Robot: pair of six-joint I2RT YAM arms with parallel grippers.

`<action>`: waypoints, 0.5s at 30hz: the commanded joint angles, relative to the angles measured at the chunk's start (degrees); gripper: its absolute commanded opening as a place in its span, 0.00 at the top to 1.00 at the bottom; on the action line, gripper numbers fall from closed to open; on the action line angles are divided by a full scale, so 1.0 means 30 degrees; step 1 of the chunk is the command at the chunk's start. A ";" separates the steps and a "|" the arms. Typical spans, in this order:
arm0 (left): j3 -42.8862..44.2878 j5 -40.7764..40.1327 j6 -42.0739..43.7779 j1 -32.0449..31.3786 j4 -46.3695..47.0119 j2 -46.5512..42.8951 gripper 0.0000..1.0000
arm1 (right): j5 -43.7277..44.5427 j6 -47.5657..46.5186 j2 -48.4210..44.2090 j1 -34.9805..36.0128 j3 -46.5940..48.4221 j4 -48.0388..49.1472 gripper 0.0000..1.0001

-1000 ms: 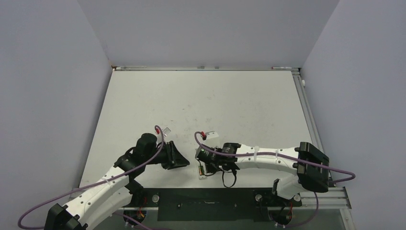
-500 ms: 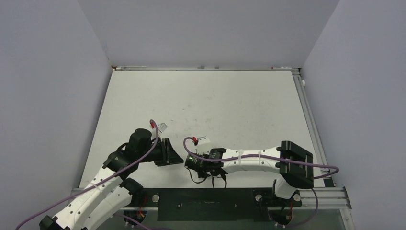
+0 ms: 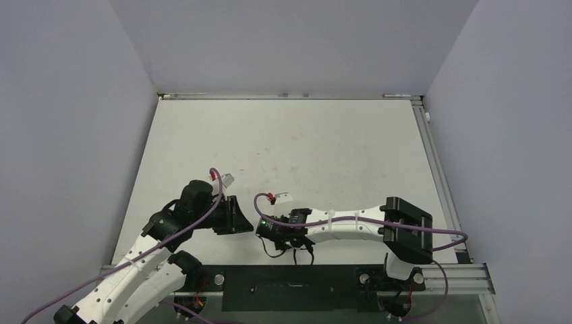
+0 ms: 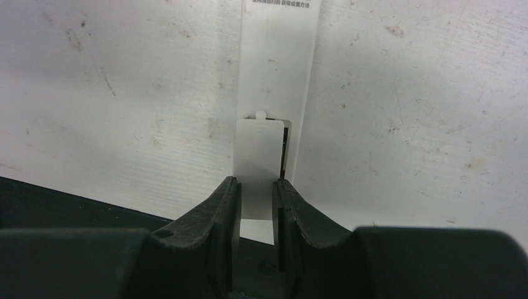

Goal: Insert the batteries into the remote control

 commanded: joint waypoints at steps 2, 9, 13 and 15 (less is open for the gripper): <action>0.0694 0.0007 0.0464 0.0239 -0.0082 -0.0043 0.70 | 0.0681 0.0214 0.0079 0.0058 0.0907 -0.0075 0.91; 0.0675 0.0042 0.0467 0.0274 -0.0081 -0.0054 0.70 | 0.0750 0.0367 0.0121 0.0131 0.0923 -0.0399 0.91; 0.0671 0.0074 0.0477 0.0276 -0.0043 -0.0054 0.70 | 0.0921 0.0524 0.0059 0.0220 0.0950 -0.0568 0.91; 0.0630 0.0121 0.0456 0.0276 -0.0039 -0.0080 0.70 | 0.0925 0.0601 0.0100 0.0278 0.0944 -0.0652 0.91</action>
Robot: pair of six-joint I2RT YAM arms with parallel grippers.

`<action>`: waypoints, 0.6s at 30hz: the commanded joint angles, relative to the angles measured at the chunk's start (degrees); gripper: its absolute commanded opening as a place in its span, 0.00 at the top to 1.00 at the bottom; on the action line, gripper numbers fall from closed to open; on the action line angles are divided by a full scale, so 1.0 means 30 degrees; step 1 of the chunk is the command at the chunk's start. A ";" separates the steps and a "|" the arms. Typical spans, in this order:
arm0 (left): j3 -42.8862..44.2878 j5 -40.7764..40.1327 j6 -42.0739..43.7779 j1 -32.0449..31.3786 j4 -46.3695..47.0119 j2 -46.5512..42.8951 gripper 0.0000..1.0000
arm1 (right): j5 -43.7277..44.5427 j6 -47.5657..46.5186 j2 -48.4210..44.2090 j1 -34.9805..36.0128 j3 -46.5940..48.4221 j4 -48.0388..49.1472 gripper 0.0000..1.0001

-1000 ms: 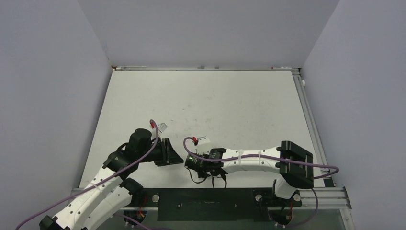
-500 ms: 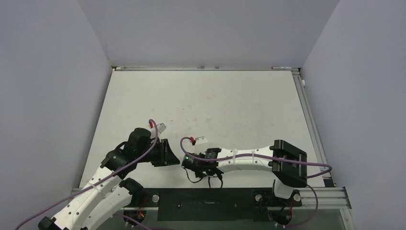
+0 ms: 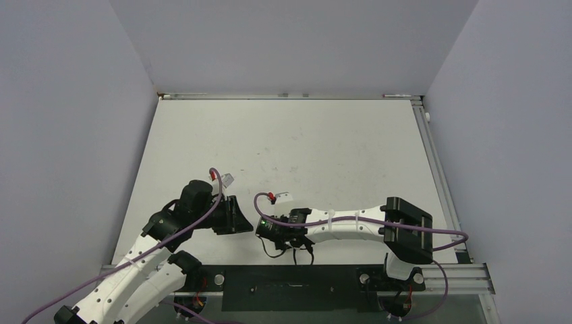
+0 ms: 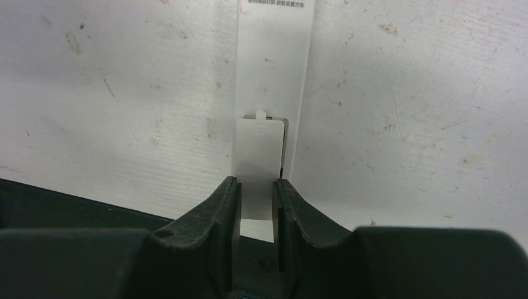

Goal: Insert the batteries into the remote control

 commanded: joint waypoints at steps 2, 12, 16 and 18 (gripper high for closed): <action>0.0649 0.0108 0.0362 0.0130 0.0052 -0.0083 0.70 | 0.0746 0.0416 0.0142 0.0309 0.0669 -0.0295 0.91; 0.0640 0.0166 0.0421 0.0137 0.0014 -0.0171 0.70 | 0.0848 0.0642 0.0322 0.0393 0.0569 -0.0320 0.86; 0.0642 0.0211 0.0426 0.0137 0.0031 -0.0171 0.70 | 0.0833 0.0691 0.0425 0.0408 0.0589 -0.0273 0.85; 0.0637 0.0206 0.0451 0.0137 0.0016 -0.0171 0.70 | 0.0850 0.0684 0.0481 0.0385 0.0600 -0.0261 0.85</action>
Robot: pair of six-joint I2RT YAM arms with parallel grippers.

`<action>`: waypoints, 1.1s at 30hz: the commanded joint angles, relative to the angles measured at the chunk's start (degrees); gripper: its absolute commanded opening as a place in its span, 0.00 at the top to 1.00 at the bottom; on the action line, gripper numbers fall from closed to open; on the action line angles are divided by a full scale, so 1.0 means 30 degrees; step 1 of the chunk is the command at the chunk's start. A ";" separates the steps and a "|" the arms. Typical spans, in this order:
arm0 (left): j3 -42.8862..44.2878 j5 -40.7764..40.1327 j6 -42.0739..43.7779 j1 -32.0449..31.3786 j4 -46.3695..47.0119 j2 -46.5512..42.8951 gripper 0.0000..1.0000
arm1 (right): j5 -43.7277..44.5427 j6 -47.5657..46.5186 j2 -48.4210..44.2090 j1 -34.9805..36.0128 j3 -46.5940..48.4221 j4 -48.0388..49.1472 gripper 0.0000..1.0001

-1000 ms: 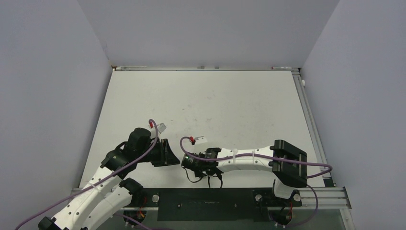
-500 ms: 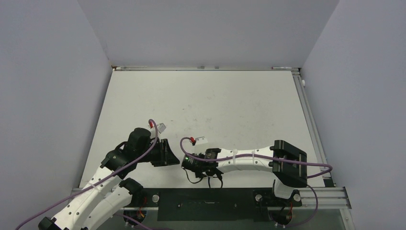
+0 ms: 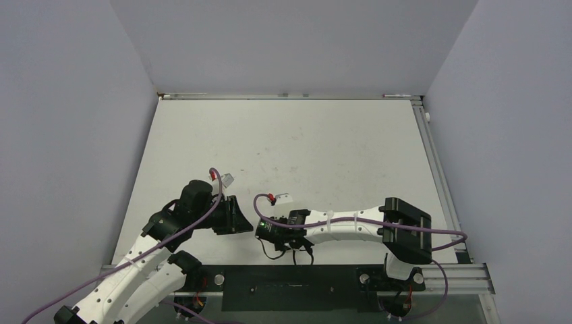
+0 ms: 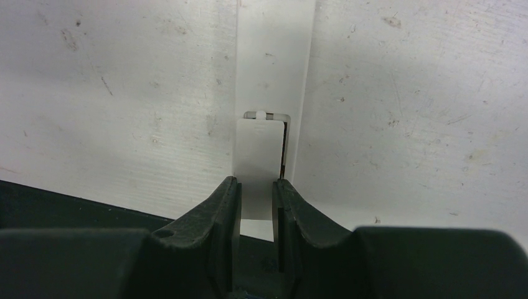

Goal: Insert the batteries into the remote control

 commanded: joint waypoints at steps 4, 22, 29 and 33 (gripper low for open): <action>0.0630 0.0211 0.0379 0.0137 0.0049 -0.0135 0.70 | 0.0703 0.0242 0.0493 0.0175 0.0601 -0.0220 0.83; 0.0624 0.0256 0.0388 0.0162 0.0119 -0.0084 0.70 | 0.1347 0.0361 0.0343 0.0257 0.1086 -0.0939 0.74; 0.0611 0.0262 0.0393 0.0167 0.0080 -0.0105 0.70 | 0.1184 0.0306 0.0512 0.0310 0.1165 -0.0789 0.73; 0.0623 0.0269 0.0378 0.0167 0.0055 -0.0109 0.70 | 0.1146 0.0304 0.0666 0.0335 0.1212 -0.0812 0.73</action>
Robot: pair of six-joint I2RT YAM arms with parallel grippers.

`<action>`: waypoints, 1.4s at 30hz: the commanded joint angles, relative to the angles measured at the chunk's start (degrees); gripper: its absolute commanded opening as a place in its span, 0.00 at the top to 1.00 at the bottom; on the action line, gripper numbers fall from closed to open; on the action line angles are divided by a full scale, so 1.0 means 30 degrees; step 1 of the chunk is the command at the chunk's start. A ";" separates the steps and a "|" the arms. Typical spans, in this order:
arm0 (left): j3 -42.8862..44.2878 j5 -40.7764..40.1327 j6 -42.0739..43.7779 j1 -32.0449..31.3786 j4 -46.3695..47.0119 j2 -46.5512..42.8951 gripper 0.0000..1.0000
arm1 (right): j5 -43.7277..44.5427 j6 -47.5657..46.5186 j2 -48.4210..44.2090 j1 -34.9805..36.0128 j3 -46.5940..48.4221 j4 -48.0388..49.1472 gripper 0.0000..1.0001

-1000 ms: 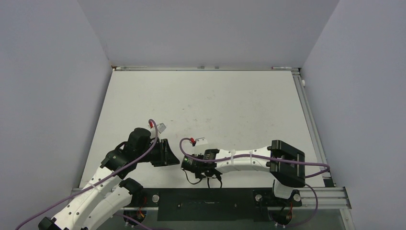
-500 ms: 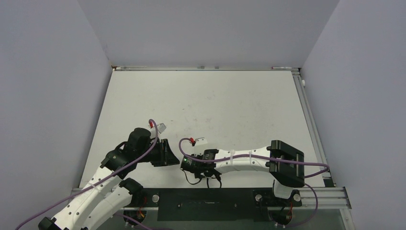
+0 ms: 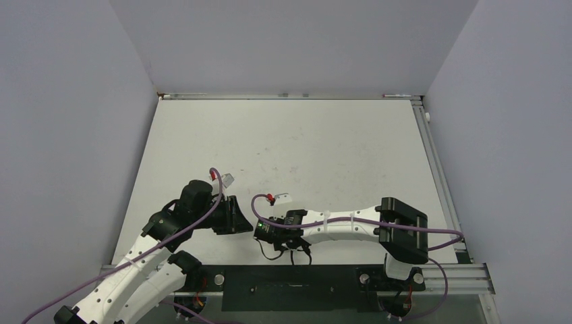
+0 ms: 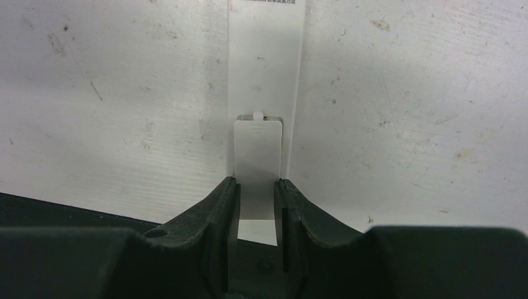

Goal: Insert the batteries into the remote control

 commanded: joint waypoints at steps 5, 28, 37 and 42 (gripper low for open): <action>0.0623 0.0260 0.0240 0.0145 0.0026 -0.0160 0.70 | 0.0643 0.0245 0.0164 0.0250 0.0723 -0.0083 0.71; 0.0224 0.0793 0.0026 0.0123 0.0570 0.0264 0.69 | 0.1743 0.0541 -0.2045 0.0318 0.0871 -0.1233 0.64; -0.2629 0.1504 -0.2688 -0.0047 0.2782 0.0284 0.71 | 0.1709 0.0024 -0.3828 -0.0176 -0.0799 -0.1332 0.61; -0.3047 0.0942 -0.3396 -0.0356 0.3359 0.0694 0.73 | 0.0800 -0.0598 -0.4197 -0.0420 -0.1668 -0.0322 0.63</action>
